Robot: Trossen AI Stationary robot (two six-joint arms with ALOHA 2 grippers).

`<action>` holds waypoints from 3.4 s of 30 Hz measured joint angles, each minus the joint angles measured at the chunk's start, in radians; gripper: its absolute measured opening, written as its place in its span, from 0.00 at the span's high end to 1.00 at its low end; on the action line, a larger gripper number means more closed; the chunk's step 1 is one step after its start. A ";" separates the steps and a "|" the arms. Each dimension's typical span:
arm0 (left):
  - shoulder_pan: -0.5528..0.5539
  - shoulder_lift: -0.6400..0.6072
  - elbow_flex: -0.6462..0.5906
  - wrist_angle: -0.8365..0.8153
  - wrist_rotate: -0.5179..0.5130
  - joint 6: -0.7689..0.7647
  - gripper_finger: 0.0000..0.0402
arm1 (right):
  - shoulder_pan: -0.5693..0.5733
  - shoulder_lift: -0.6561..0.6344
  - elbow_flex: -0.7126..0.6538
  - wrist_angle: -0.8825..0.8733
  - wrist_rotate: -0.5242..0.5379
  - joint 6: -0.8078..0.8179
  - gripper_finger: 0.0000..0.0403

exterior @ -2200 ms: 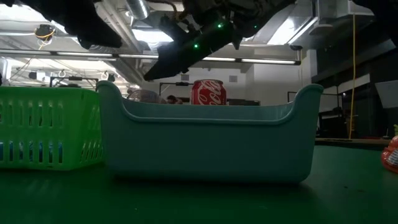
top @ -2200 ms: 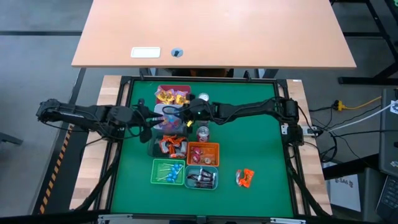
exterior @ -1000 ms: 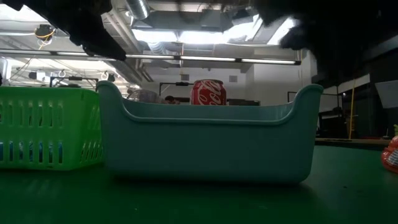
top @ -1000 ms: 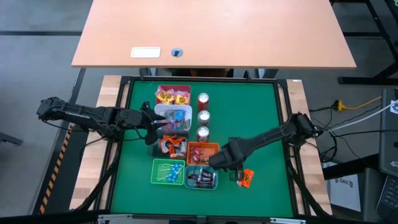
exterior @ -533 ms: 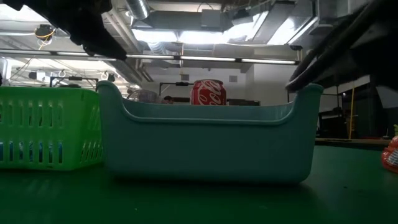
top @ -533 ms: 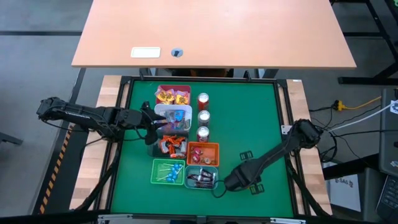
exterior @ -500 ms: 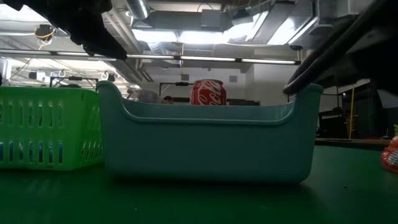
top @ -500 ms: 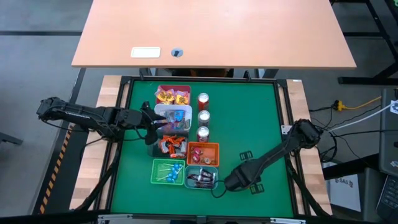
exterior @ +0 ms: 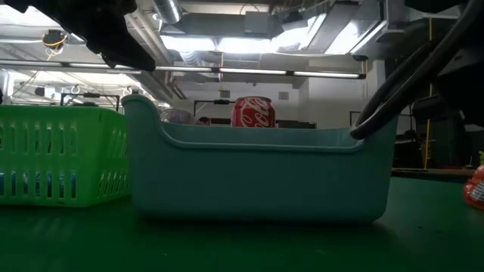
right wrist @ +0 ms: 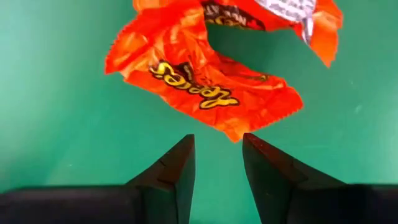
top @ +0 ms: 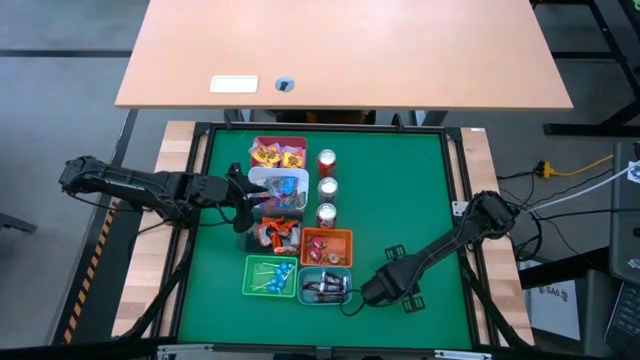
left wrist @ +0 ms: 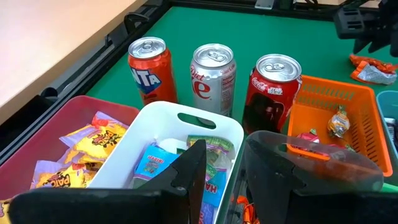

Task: Sort candy
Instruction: Put the orange chocolate into the black bin

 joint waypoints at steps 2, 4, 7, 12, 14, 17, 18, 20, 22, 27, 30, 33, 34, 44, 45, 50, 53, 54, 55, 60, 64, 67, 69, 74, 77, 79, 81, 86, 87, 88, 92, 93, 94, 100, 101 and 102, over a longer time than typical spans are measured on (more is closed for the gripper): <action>0.000 0.000 0.000 0.000 0.000 0.000 0.75 | 0.000 0.000 0.000 0.010 0.000 0.000 0.67; 0.000 0.000 0.000 0.000 0.000 0.000 0.75 | 0.000 0.000 0.000 0.034 0.006 0.000 0.67; 0.000 0.000 0.000 0.000 0.000 0.000 0.75 | 0.000 0.000 -0.010 0.094 0.017 0.004 0.67; 0.000 0.000 0.000 -0.001 0.000 0.000 0.75 | 0.029 -0.005 -0.059 0.171 0.026 0.007 0.67; 0.000 0.000 0.000 -0.001 0.000 0.000 0.75 | 0.044 -0.007 -0.074 0.188 0.034 0.010 0.67; 0.000 0.000 0.000 -0.001 0.000 0.000 0.75 | 0.057 -0.006 -0.077 0.193 0.044 0.035 0.67; 0.000 0.000 0.000 -0.001 0.000 0.000 0.75 | 0.057 -0.006 -0.077 0.193 0.045 0.044 0.67; 0.000 0.000 0.000 -0.001 0.000 0.000 0.75 | 0.057 -0.005 -0.077 0.194 0.043 0.064 0.68; 0.000 0.000 0.000 -0.001 0.000 0.000 0.75 | 0.056 -0.005 -0.078 0.194 0.041 0.074 0.70; 0.000 0.000 0.000 -0.001 0.000 0.000 0.75 | 0.056 -0.004 -0.079 0.195 0.033 0.080 0.83; 0.000 0.000 0.000 -0.001 0.000 0.000 0.75 | 0.057 -0.003 -0.079 0.194 0.031 0.080 0.91; 0.000 0.000 0.000 -0.001 0.000 0.000 0.75 | 0.056 -0.002 -0.073 0.190 0.026 0.084 0.98; 0.000 0.000 0.000 -0.001 0.000 0.000 0.75 | 0.056 -0.001 -0.067 0.184 0.025 0.085 0.98; 0.000 0.000 0.000 -0.001 0.000 0.000 0.75 | 0.058 0.006 0.044 0.066 0.020 0.087 0.98; 0.000 0.000 0.000 -0.001 0.000 0.000 0.75 | 0.057 0.006 0.060 0.053 0.020 0.087 0.99; 0.000 0.000 0.000 -0.001 0.000 0.000 0.75 | 0.030 0.005 0.165 -0.043 0.028 0.093 0.99; 0.000 0.000 0.000 -0.001 0.000 0.000 0.75 | -0.003 0.004 0.242 -0.092 0.051 0.093 0.99; 0.000 0.000 0.000 -0.001 0.000 0.000 0.75 | -0.016 0.004 0.272 -0.105 0.070 0.091 0.99; 0.000 0.000 0.000 -0.001 0.000 0.000 0.75 | -0.030 0.004 0.302 -0.115 0.097 0.083 0.99; 0.000 0.000 0.000 -0.001 0.000 0.000 0.75 | -0.107 0.003 0.433 -0.085 0.287 -0.007 0.99; 0.000 0.000 0.000 -0.001 0.000 0.000 0.75 | -0.174 0.001 0.473 0.097 0.406 -0.122 0.99; 0.000 0.000 0.000 -0.001 0.000 0.001 0.75 | -0.225 0.001 0.466 0.270 0.396 -0.228 0.99; 0.000 0.000 0.000 -0.001 0.000 0.001 0.75 | -0.254 0.006 0.456 0.356 0.348 -0.313 0.99; 0.000 0.000 0.000 -0.001 0.000 0.001 0.75 | -0.317 0.032 0.452 0.519 0.297 -0.419 0.97; 0.000 -0.001 0.000 0.001 0.000 0.001 0.75 | -0.350 0.048 0.452 0.593 0.295 -0.431 0.97; 0.000 0.000 0.000 0.000 0.000 0.001 0.75 | -0.372 0.056 0.453 0.647 0.296 -0.431 0.97; 0.000 -0.001 0.000 0.003 -0.001 0.001 0.75 | -0.388 0.068 0.451 0.676 0.295 -0.431 0.97; 0.000 0.000 0.000 0.001 0.000 0.001 0.75 | -0.415 0.094 0.452 0.758 0.287 -0.432 0.96; 0.000 0.000 0.000 0.001 0.000 0.001 0.75 | -0.417 0.096 0.453 0.758 0.287 -0.432 0.96; 0.000 0.000 0.000 0.001 -0.001 0.001 0.75 | -0.417 0.097 0.452 0.746 0.287 -0.432 0.96; 0.000 0.000 0.000 0.001 -0.001 0.001 0.75 | -0.422 0.108 0.452 0.746 0.288 -0.436 0.96; 0.000 0.000 0.000 0.001 -0.001 0.001 0.75 | -0.422 0.109 0.452 0.746 0.288 -0.437 0.96; 0.000 0.000 0.000 0.000 0.000 0.001 0.75 | -0.422 0.109 0.452 0.747 0.288 -0.438 0.96; 0.000 0.000 0.000 0.000 -0.001 0.001 0.75 | -0.422 0.109 0.452 0.751 0.288 -0.438 0.96; 0.000 0.000 0.000 0.000 -0.001 0.001 0.75 | -0.422 0.109 0.452 0.755 0.288 -0.438 0.96; 0.000 0.000 0.000 0.000 -0.001 0.001 0.75 | -0.422 0.109 0.452 0.755 0.288 -0.438 0.96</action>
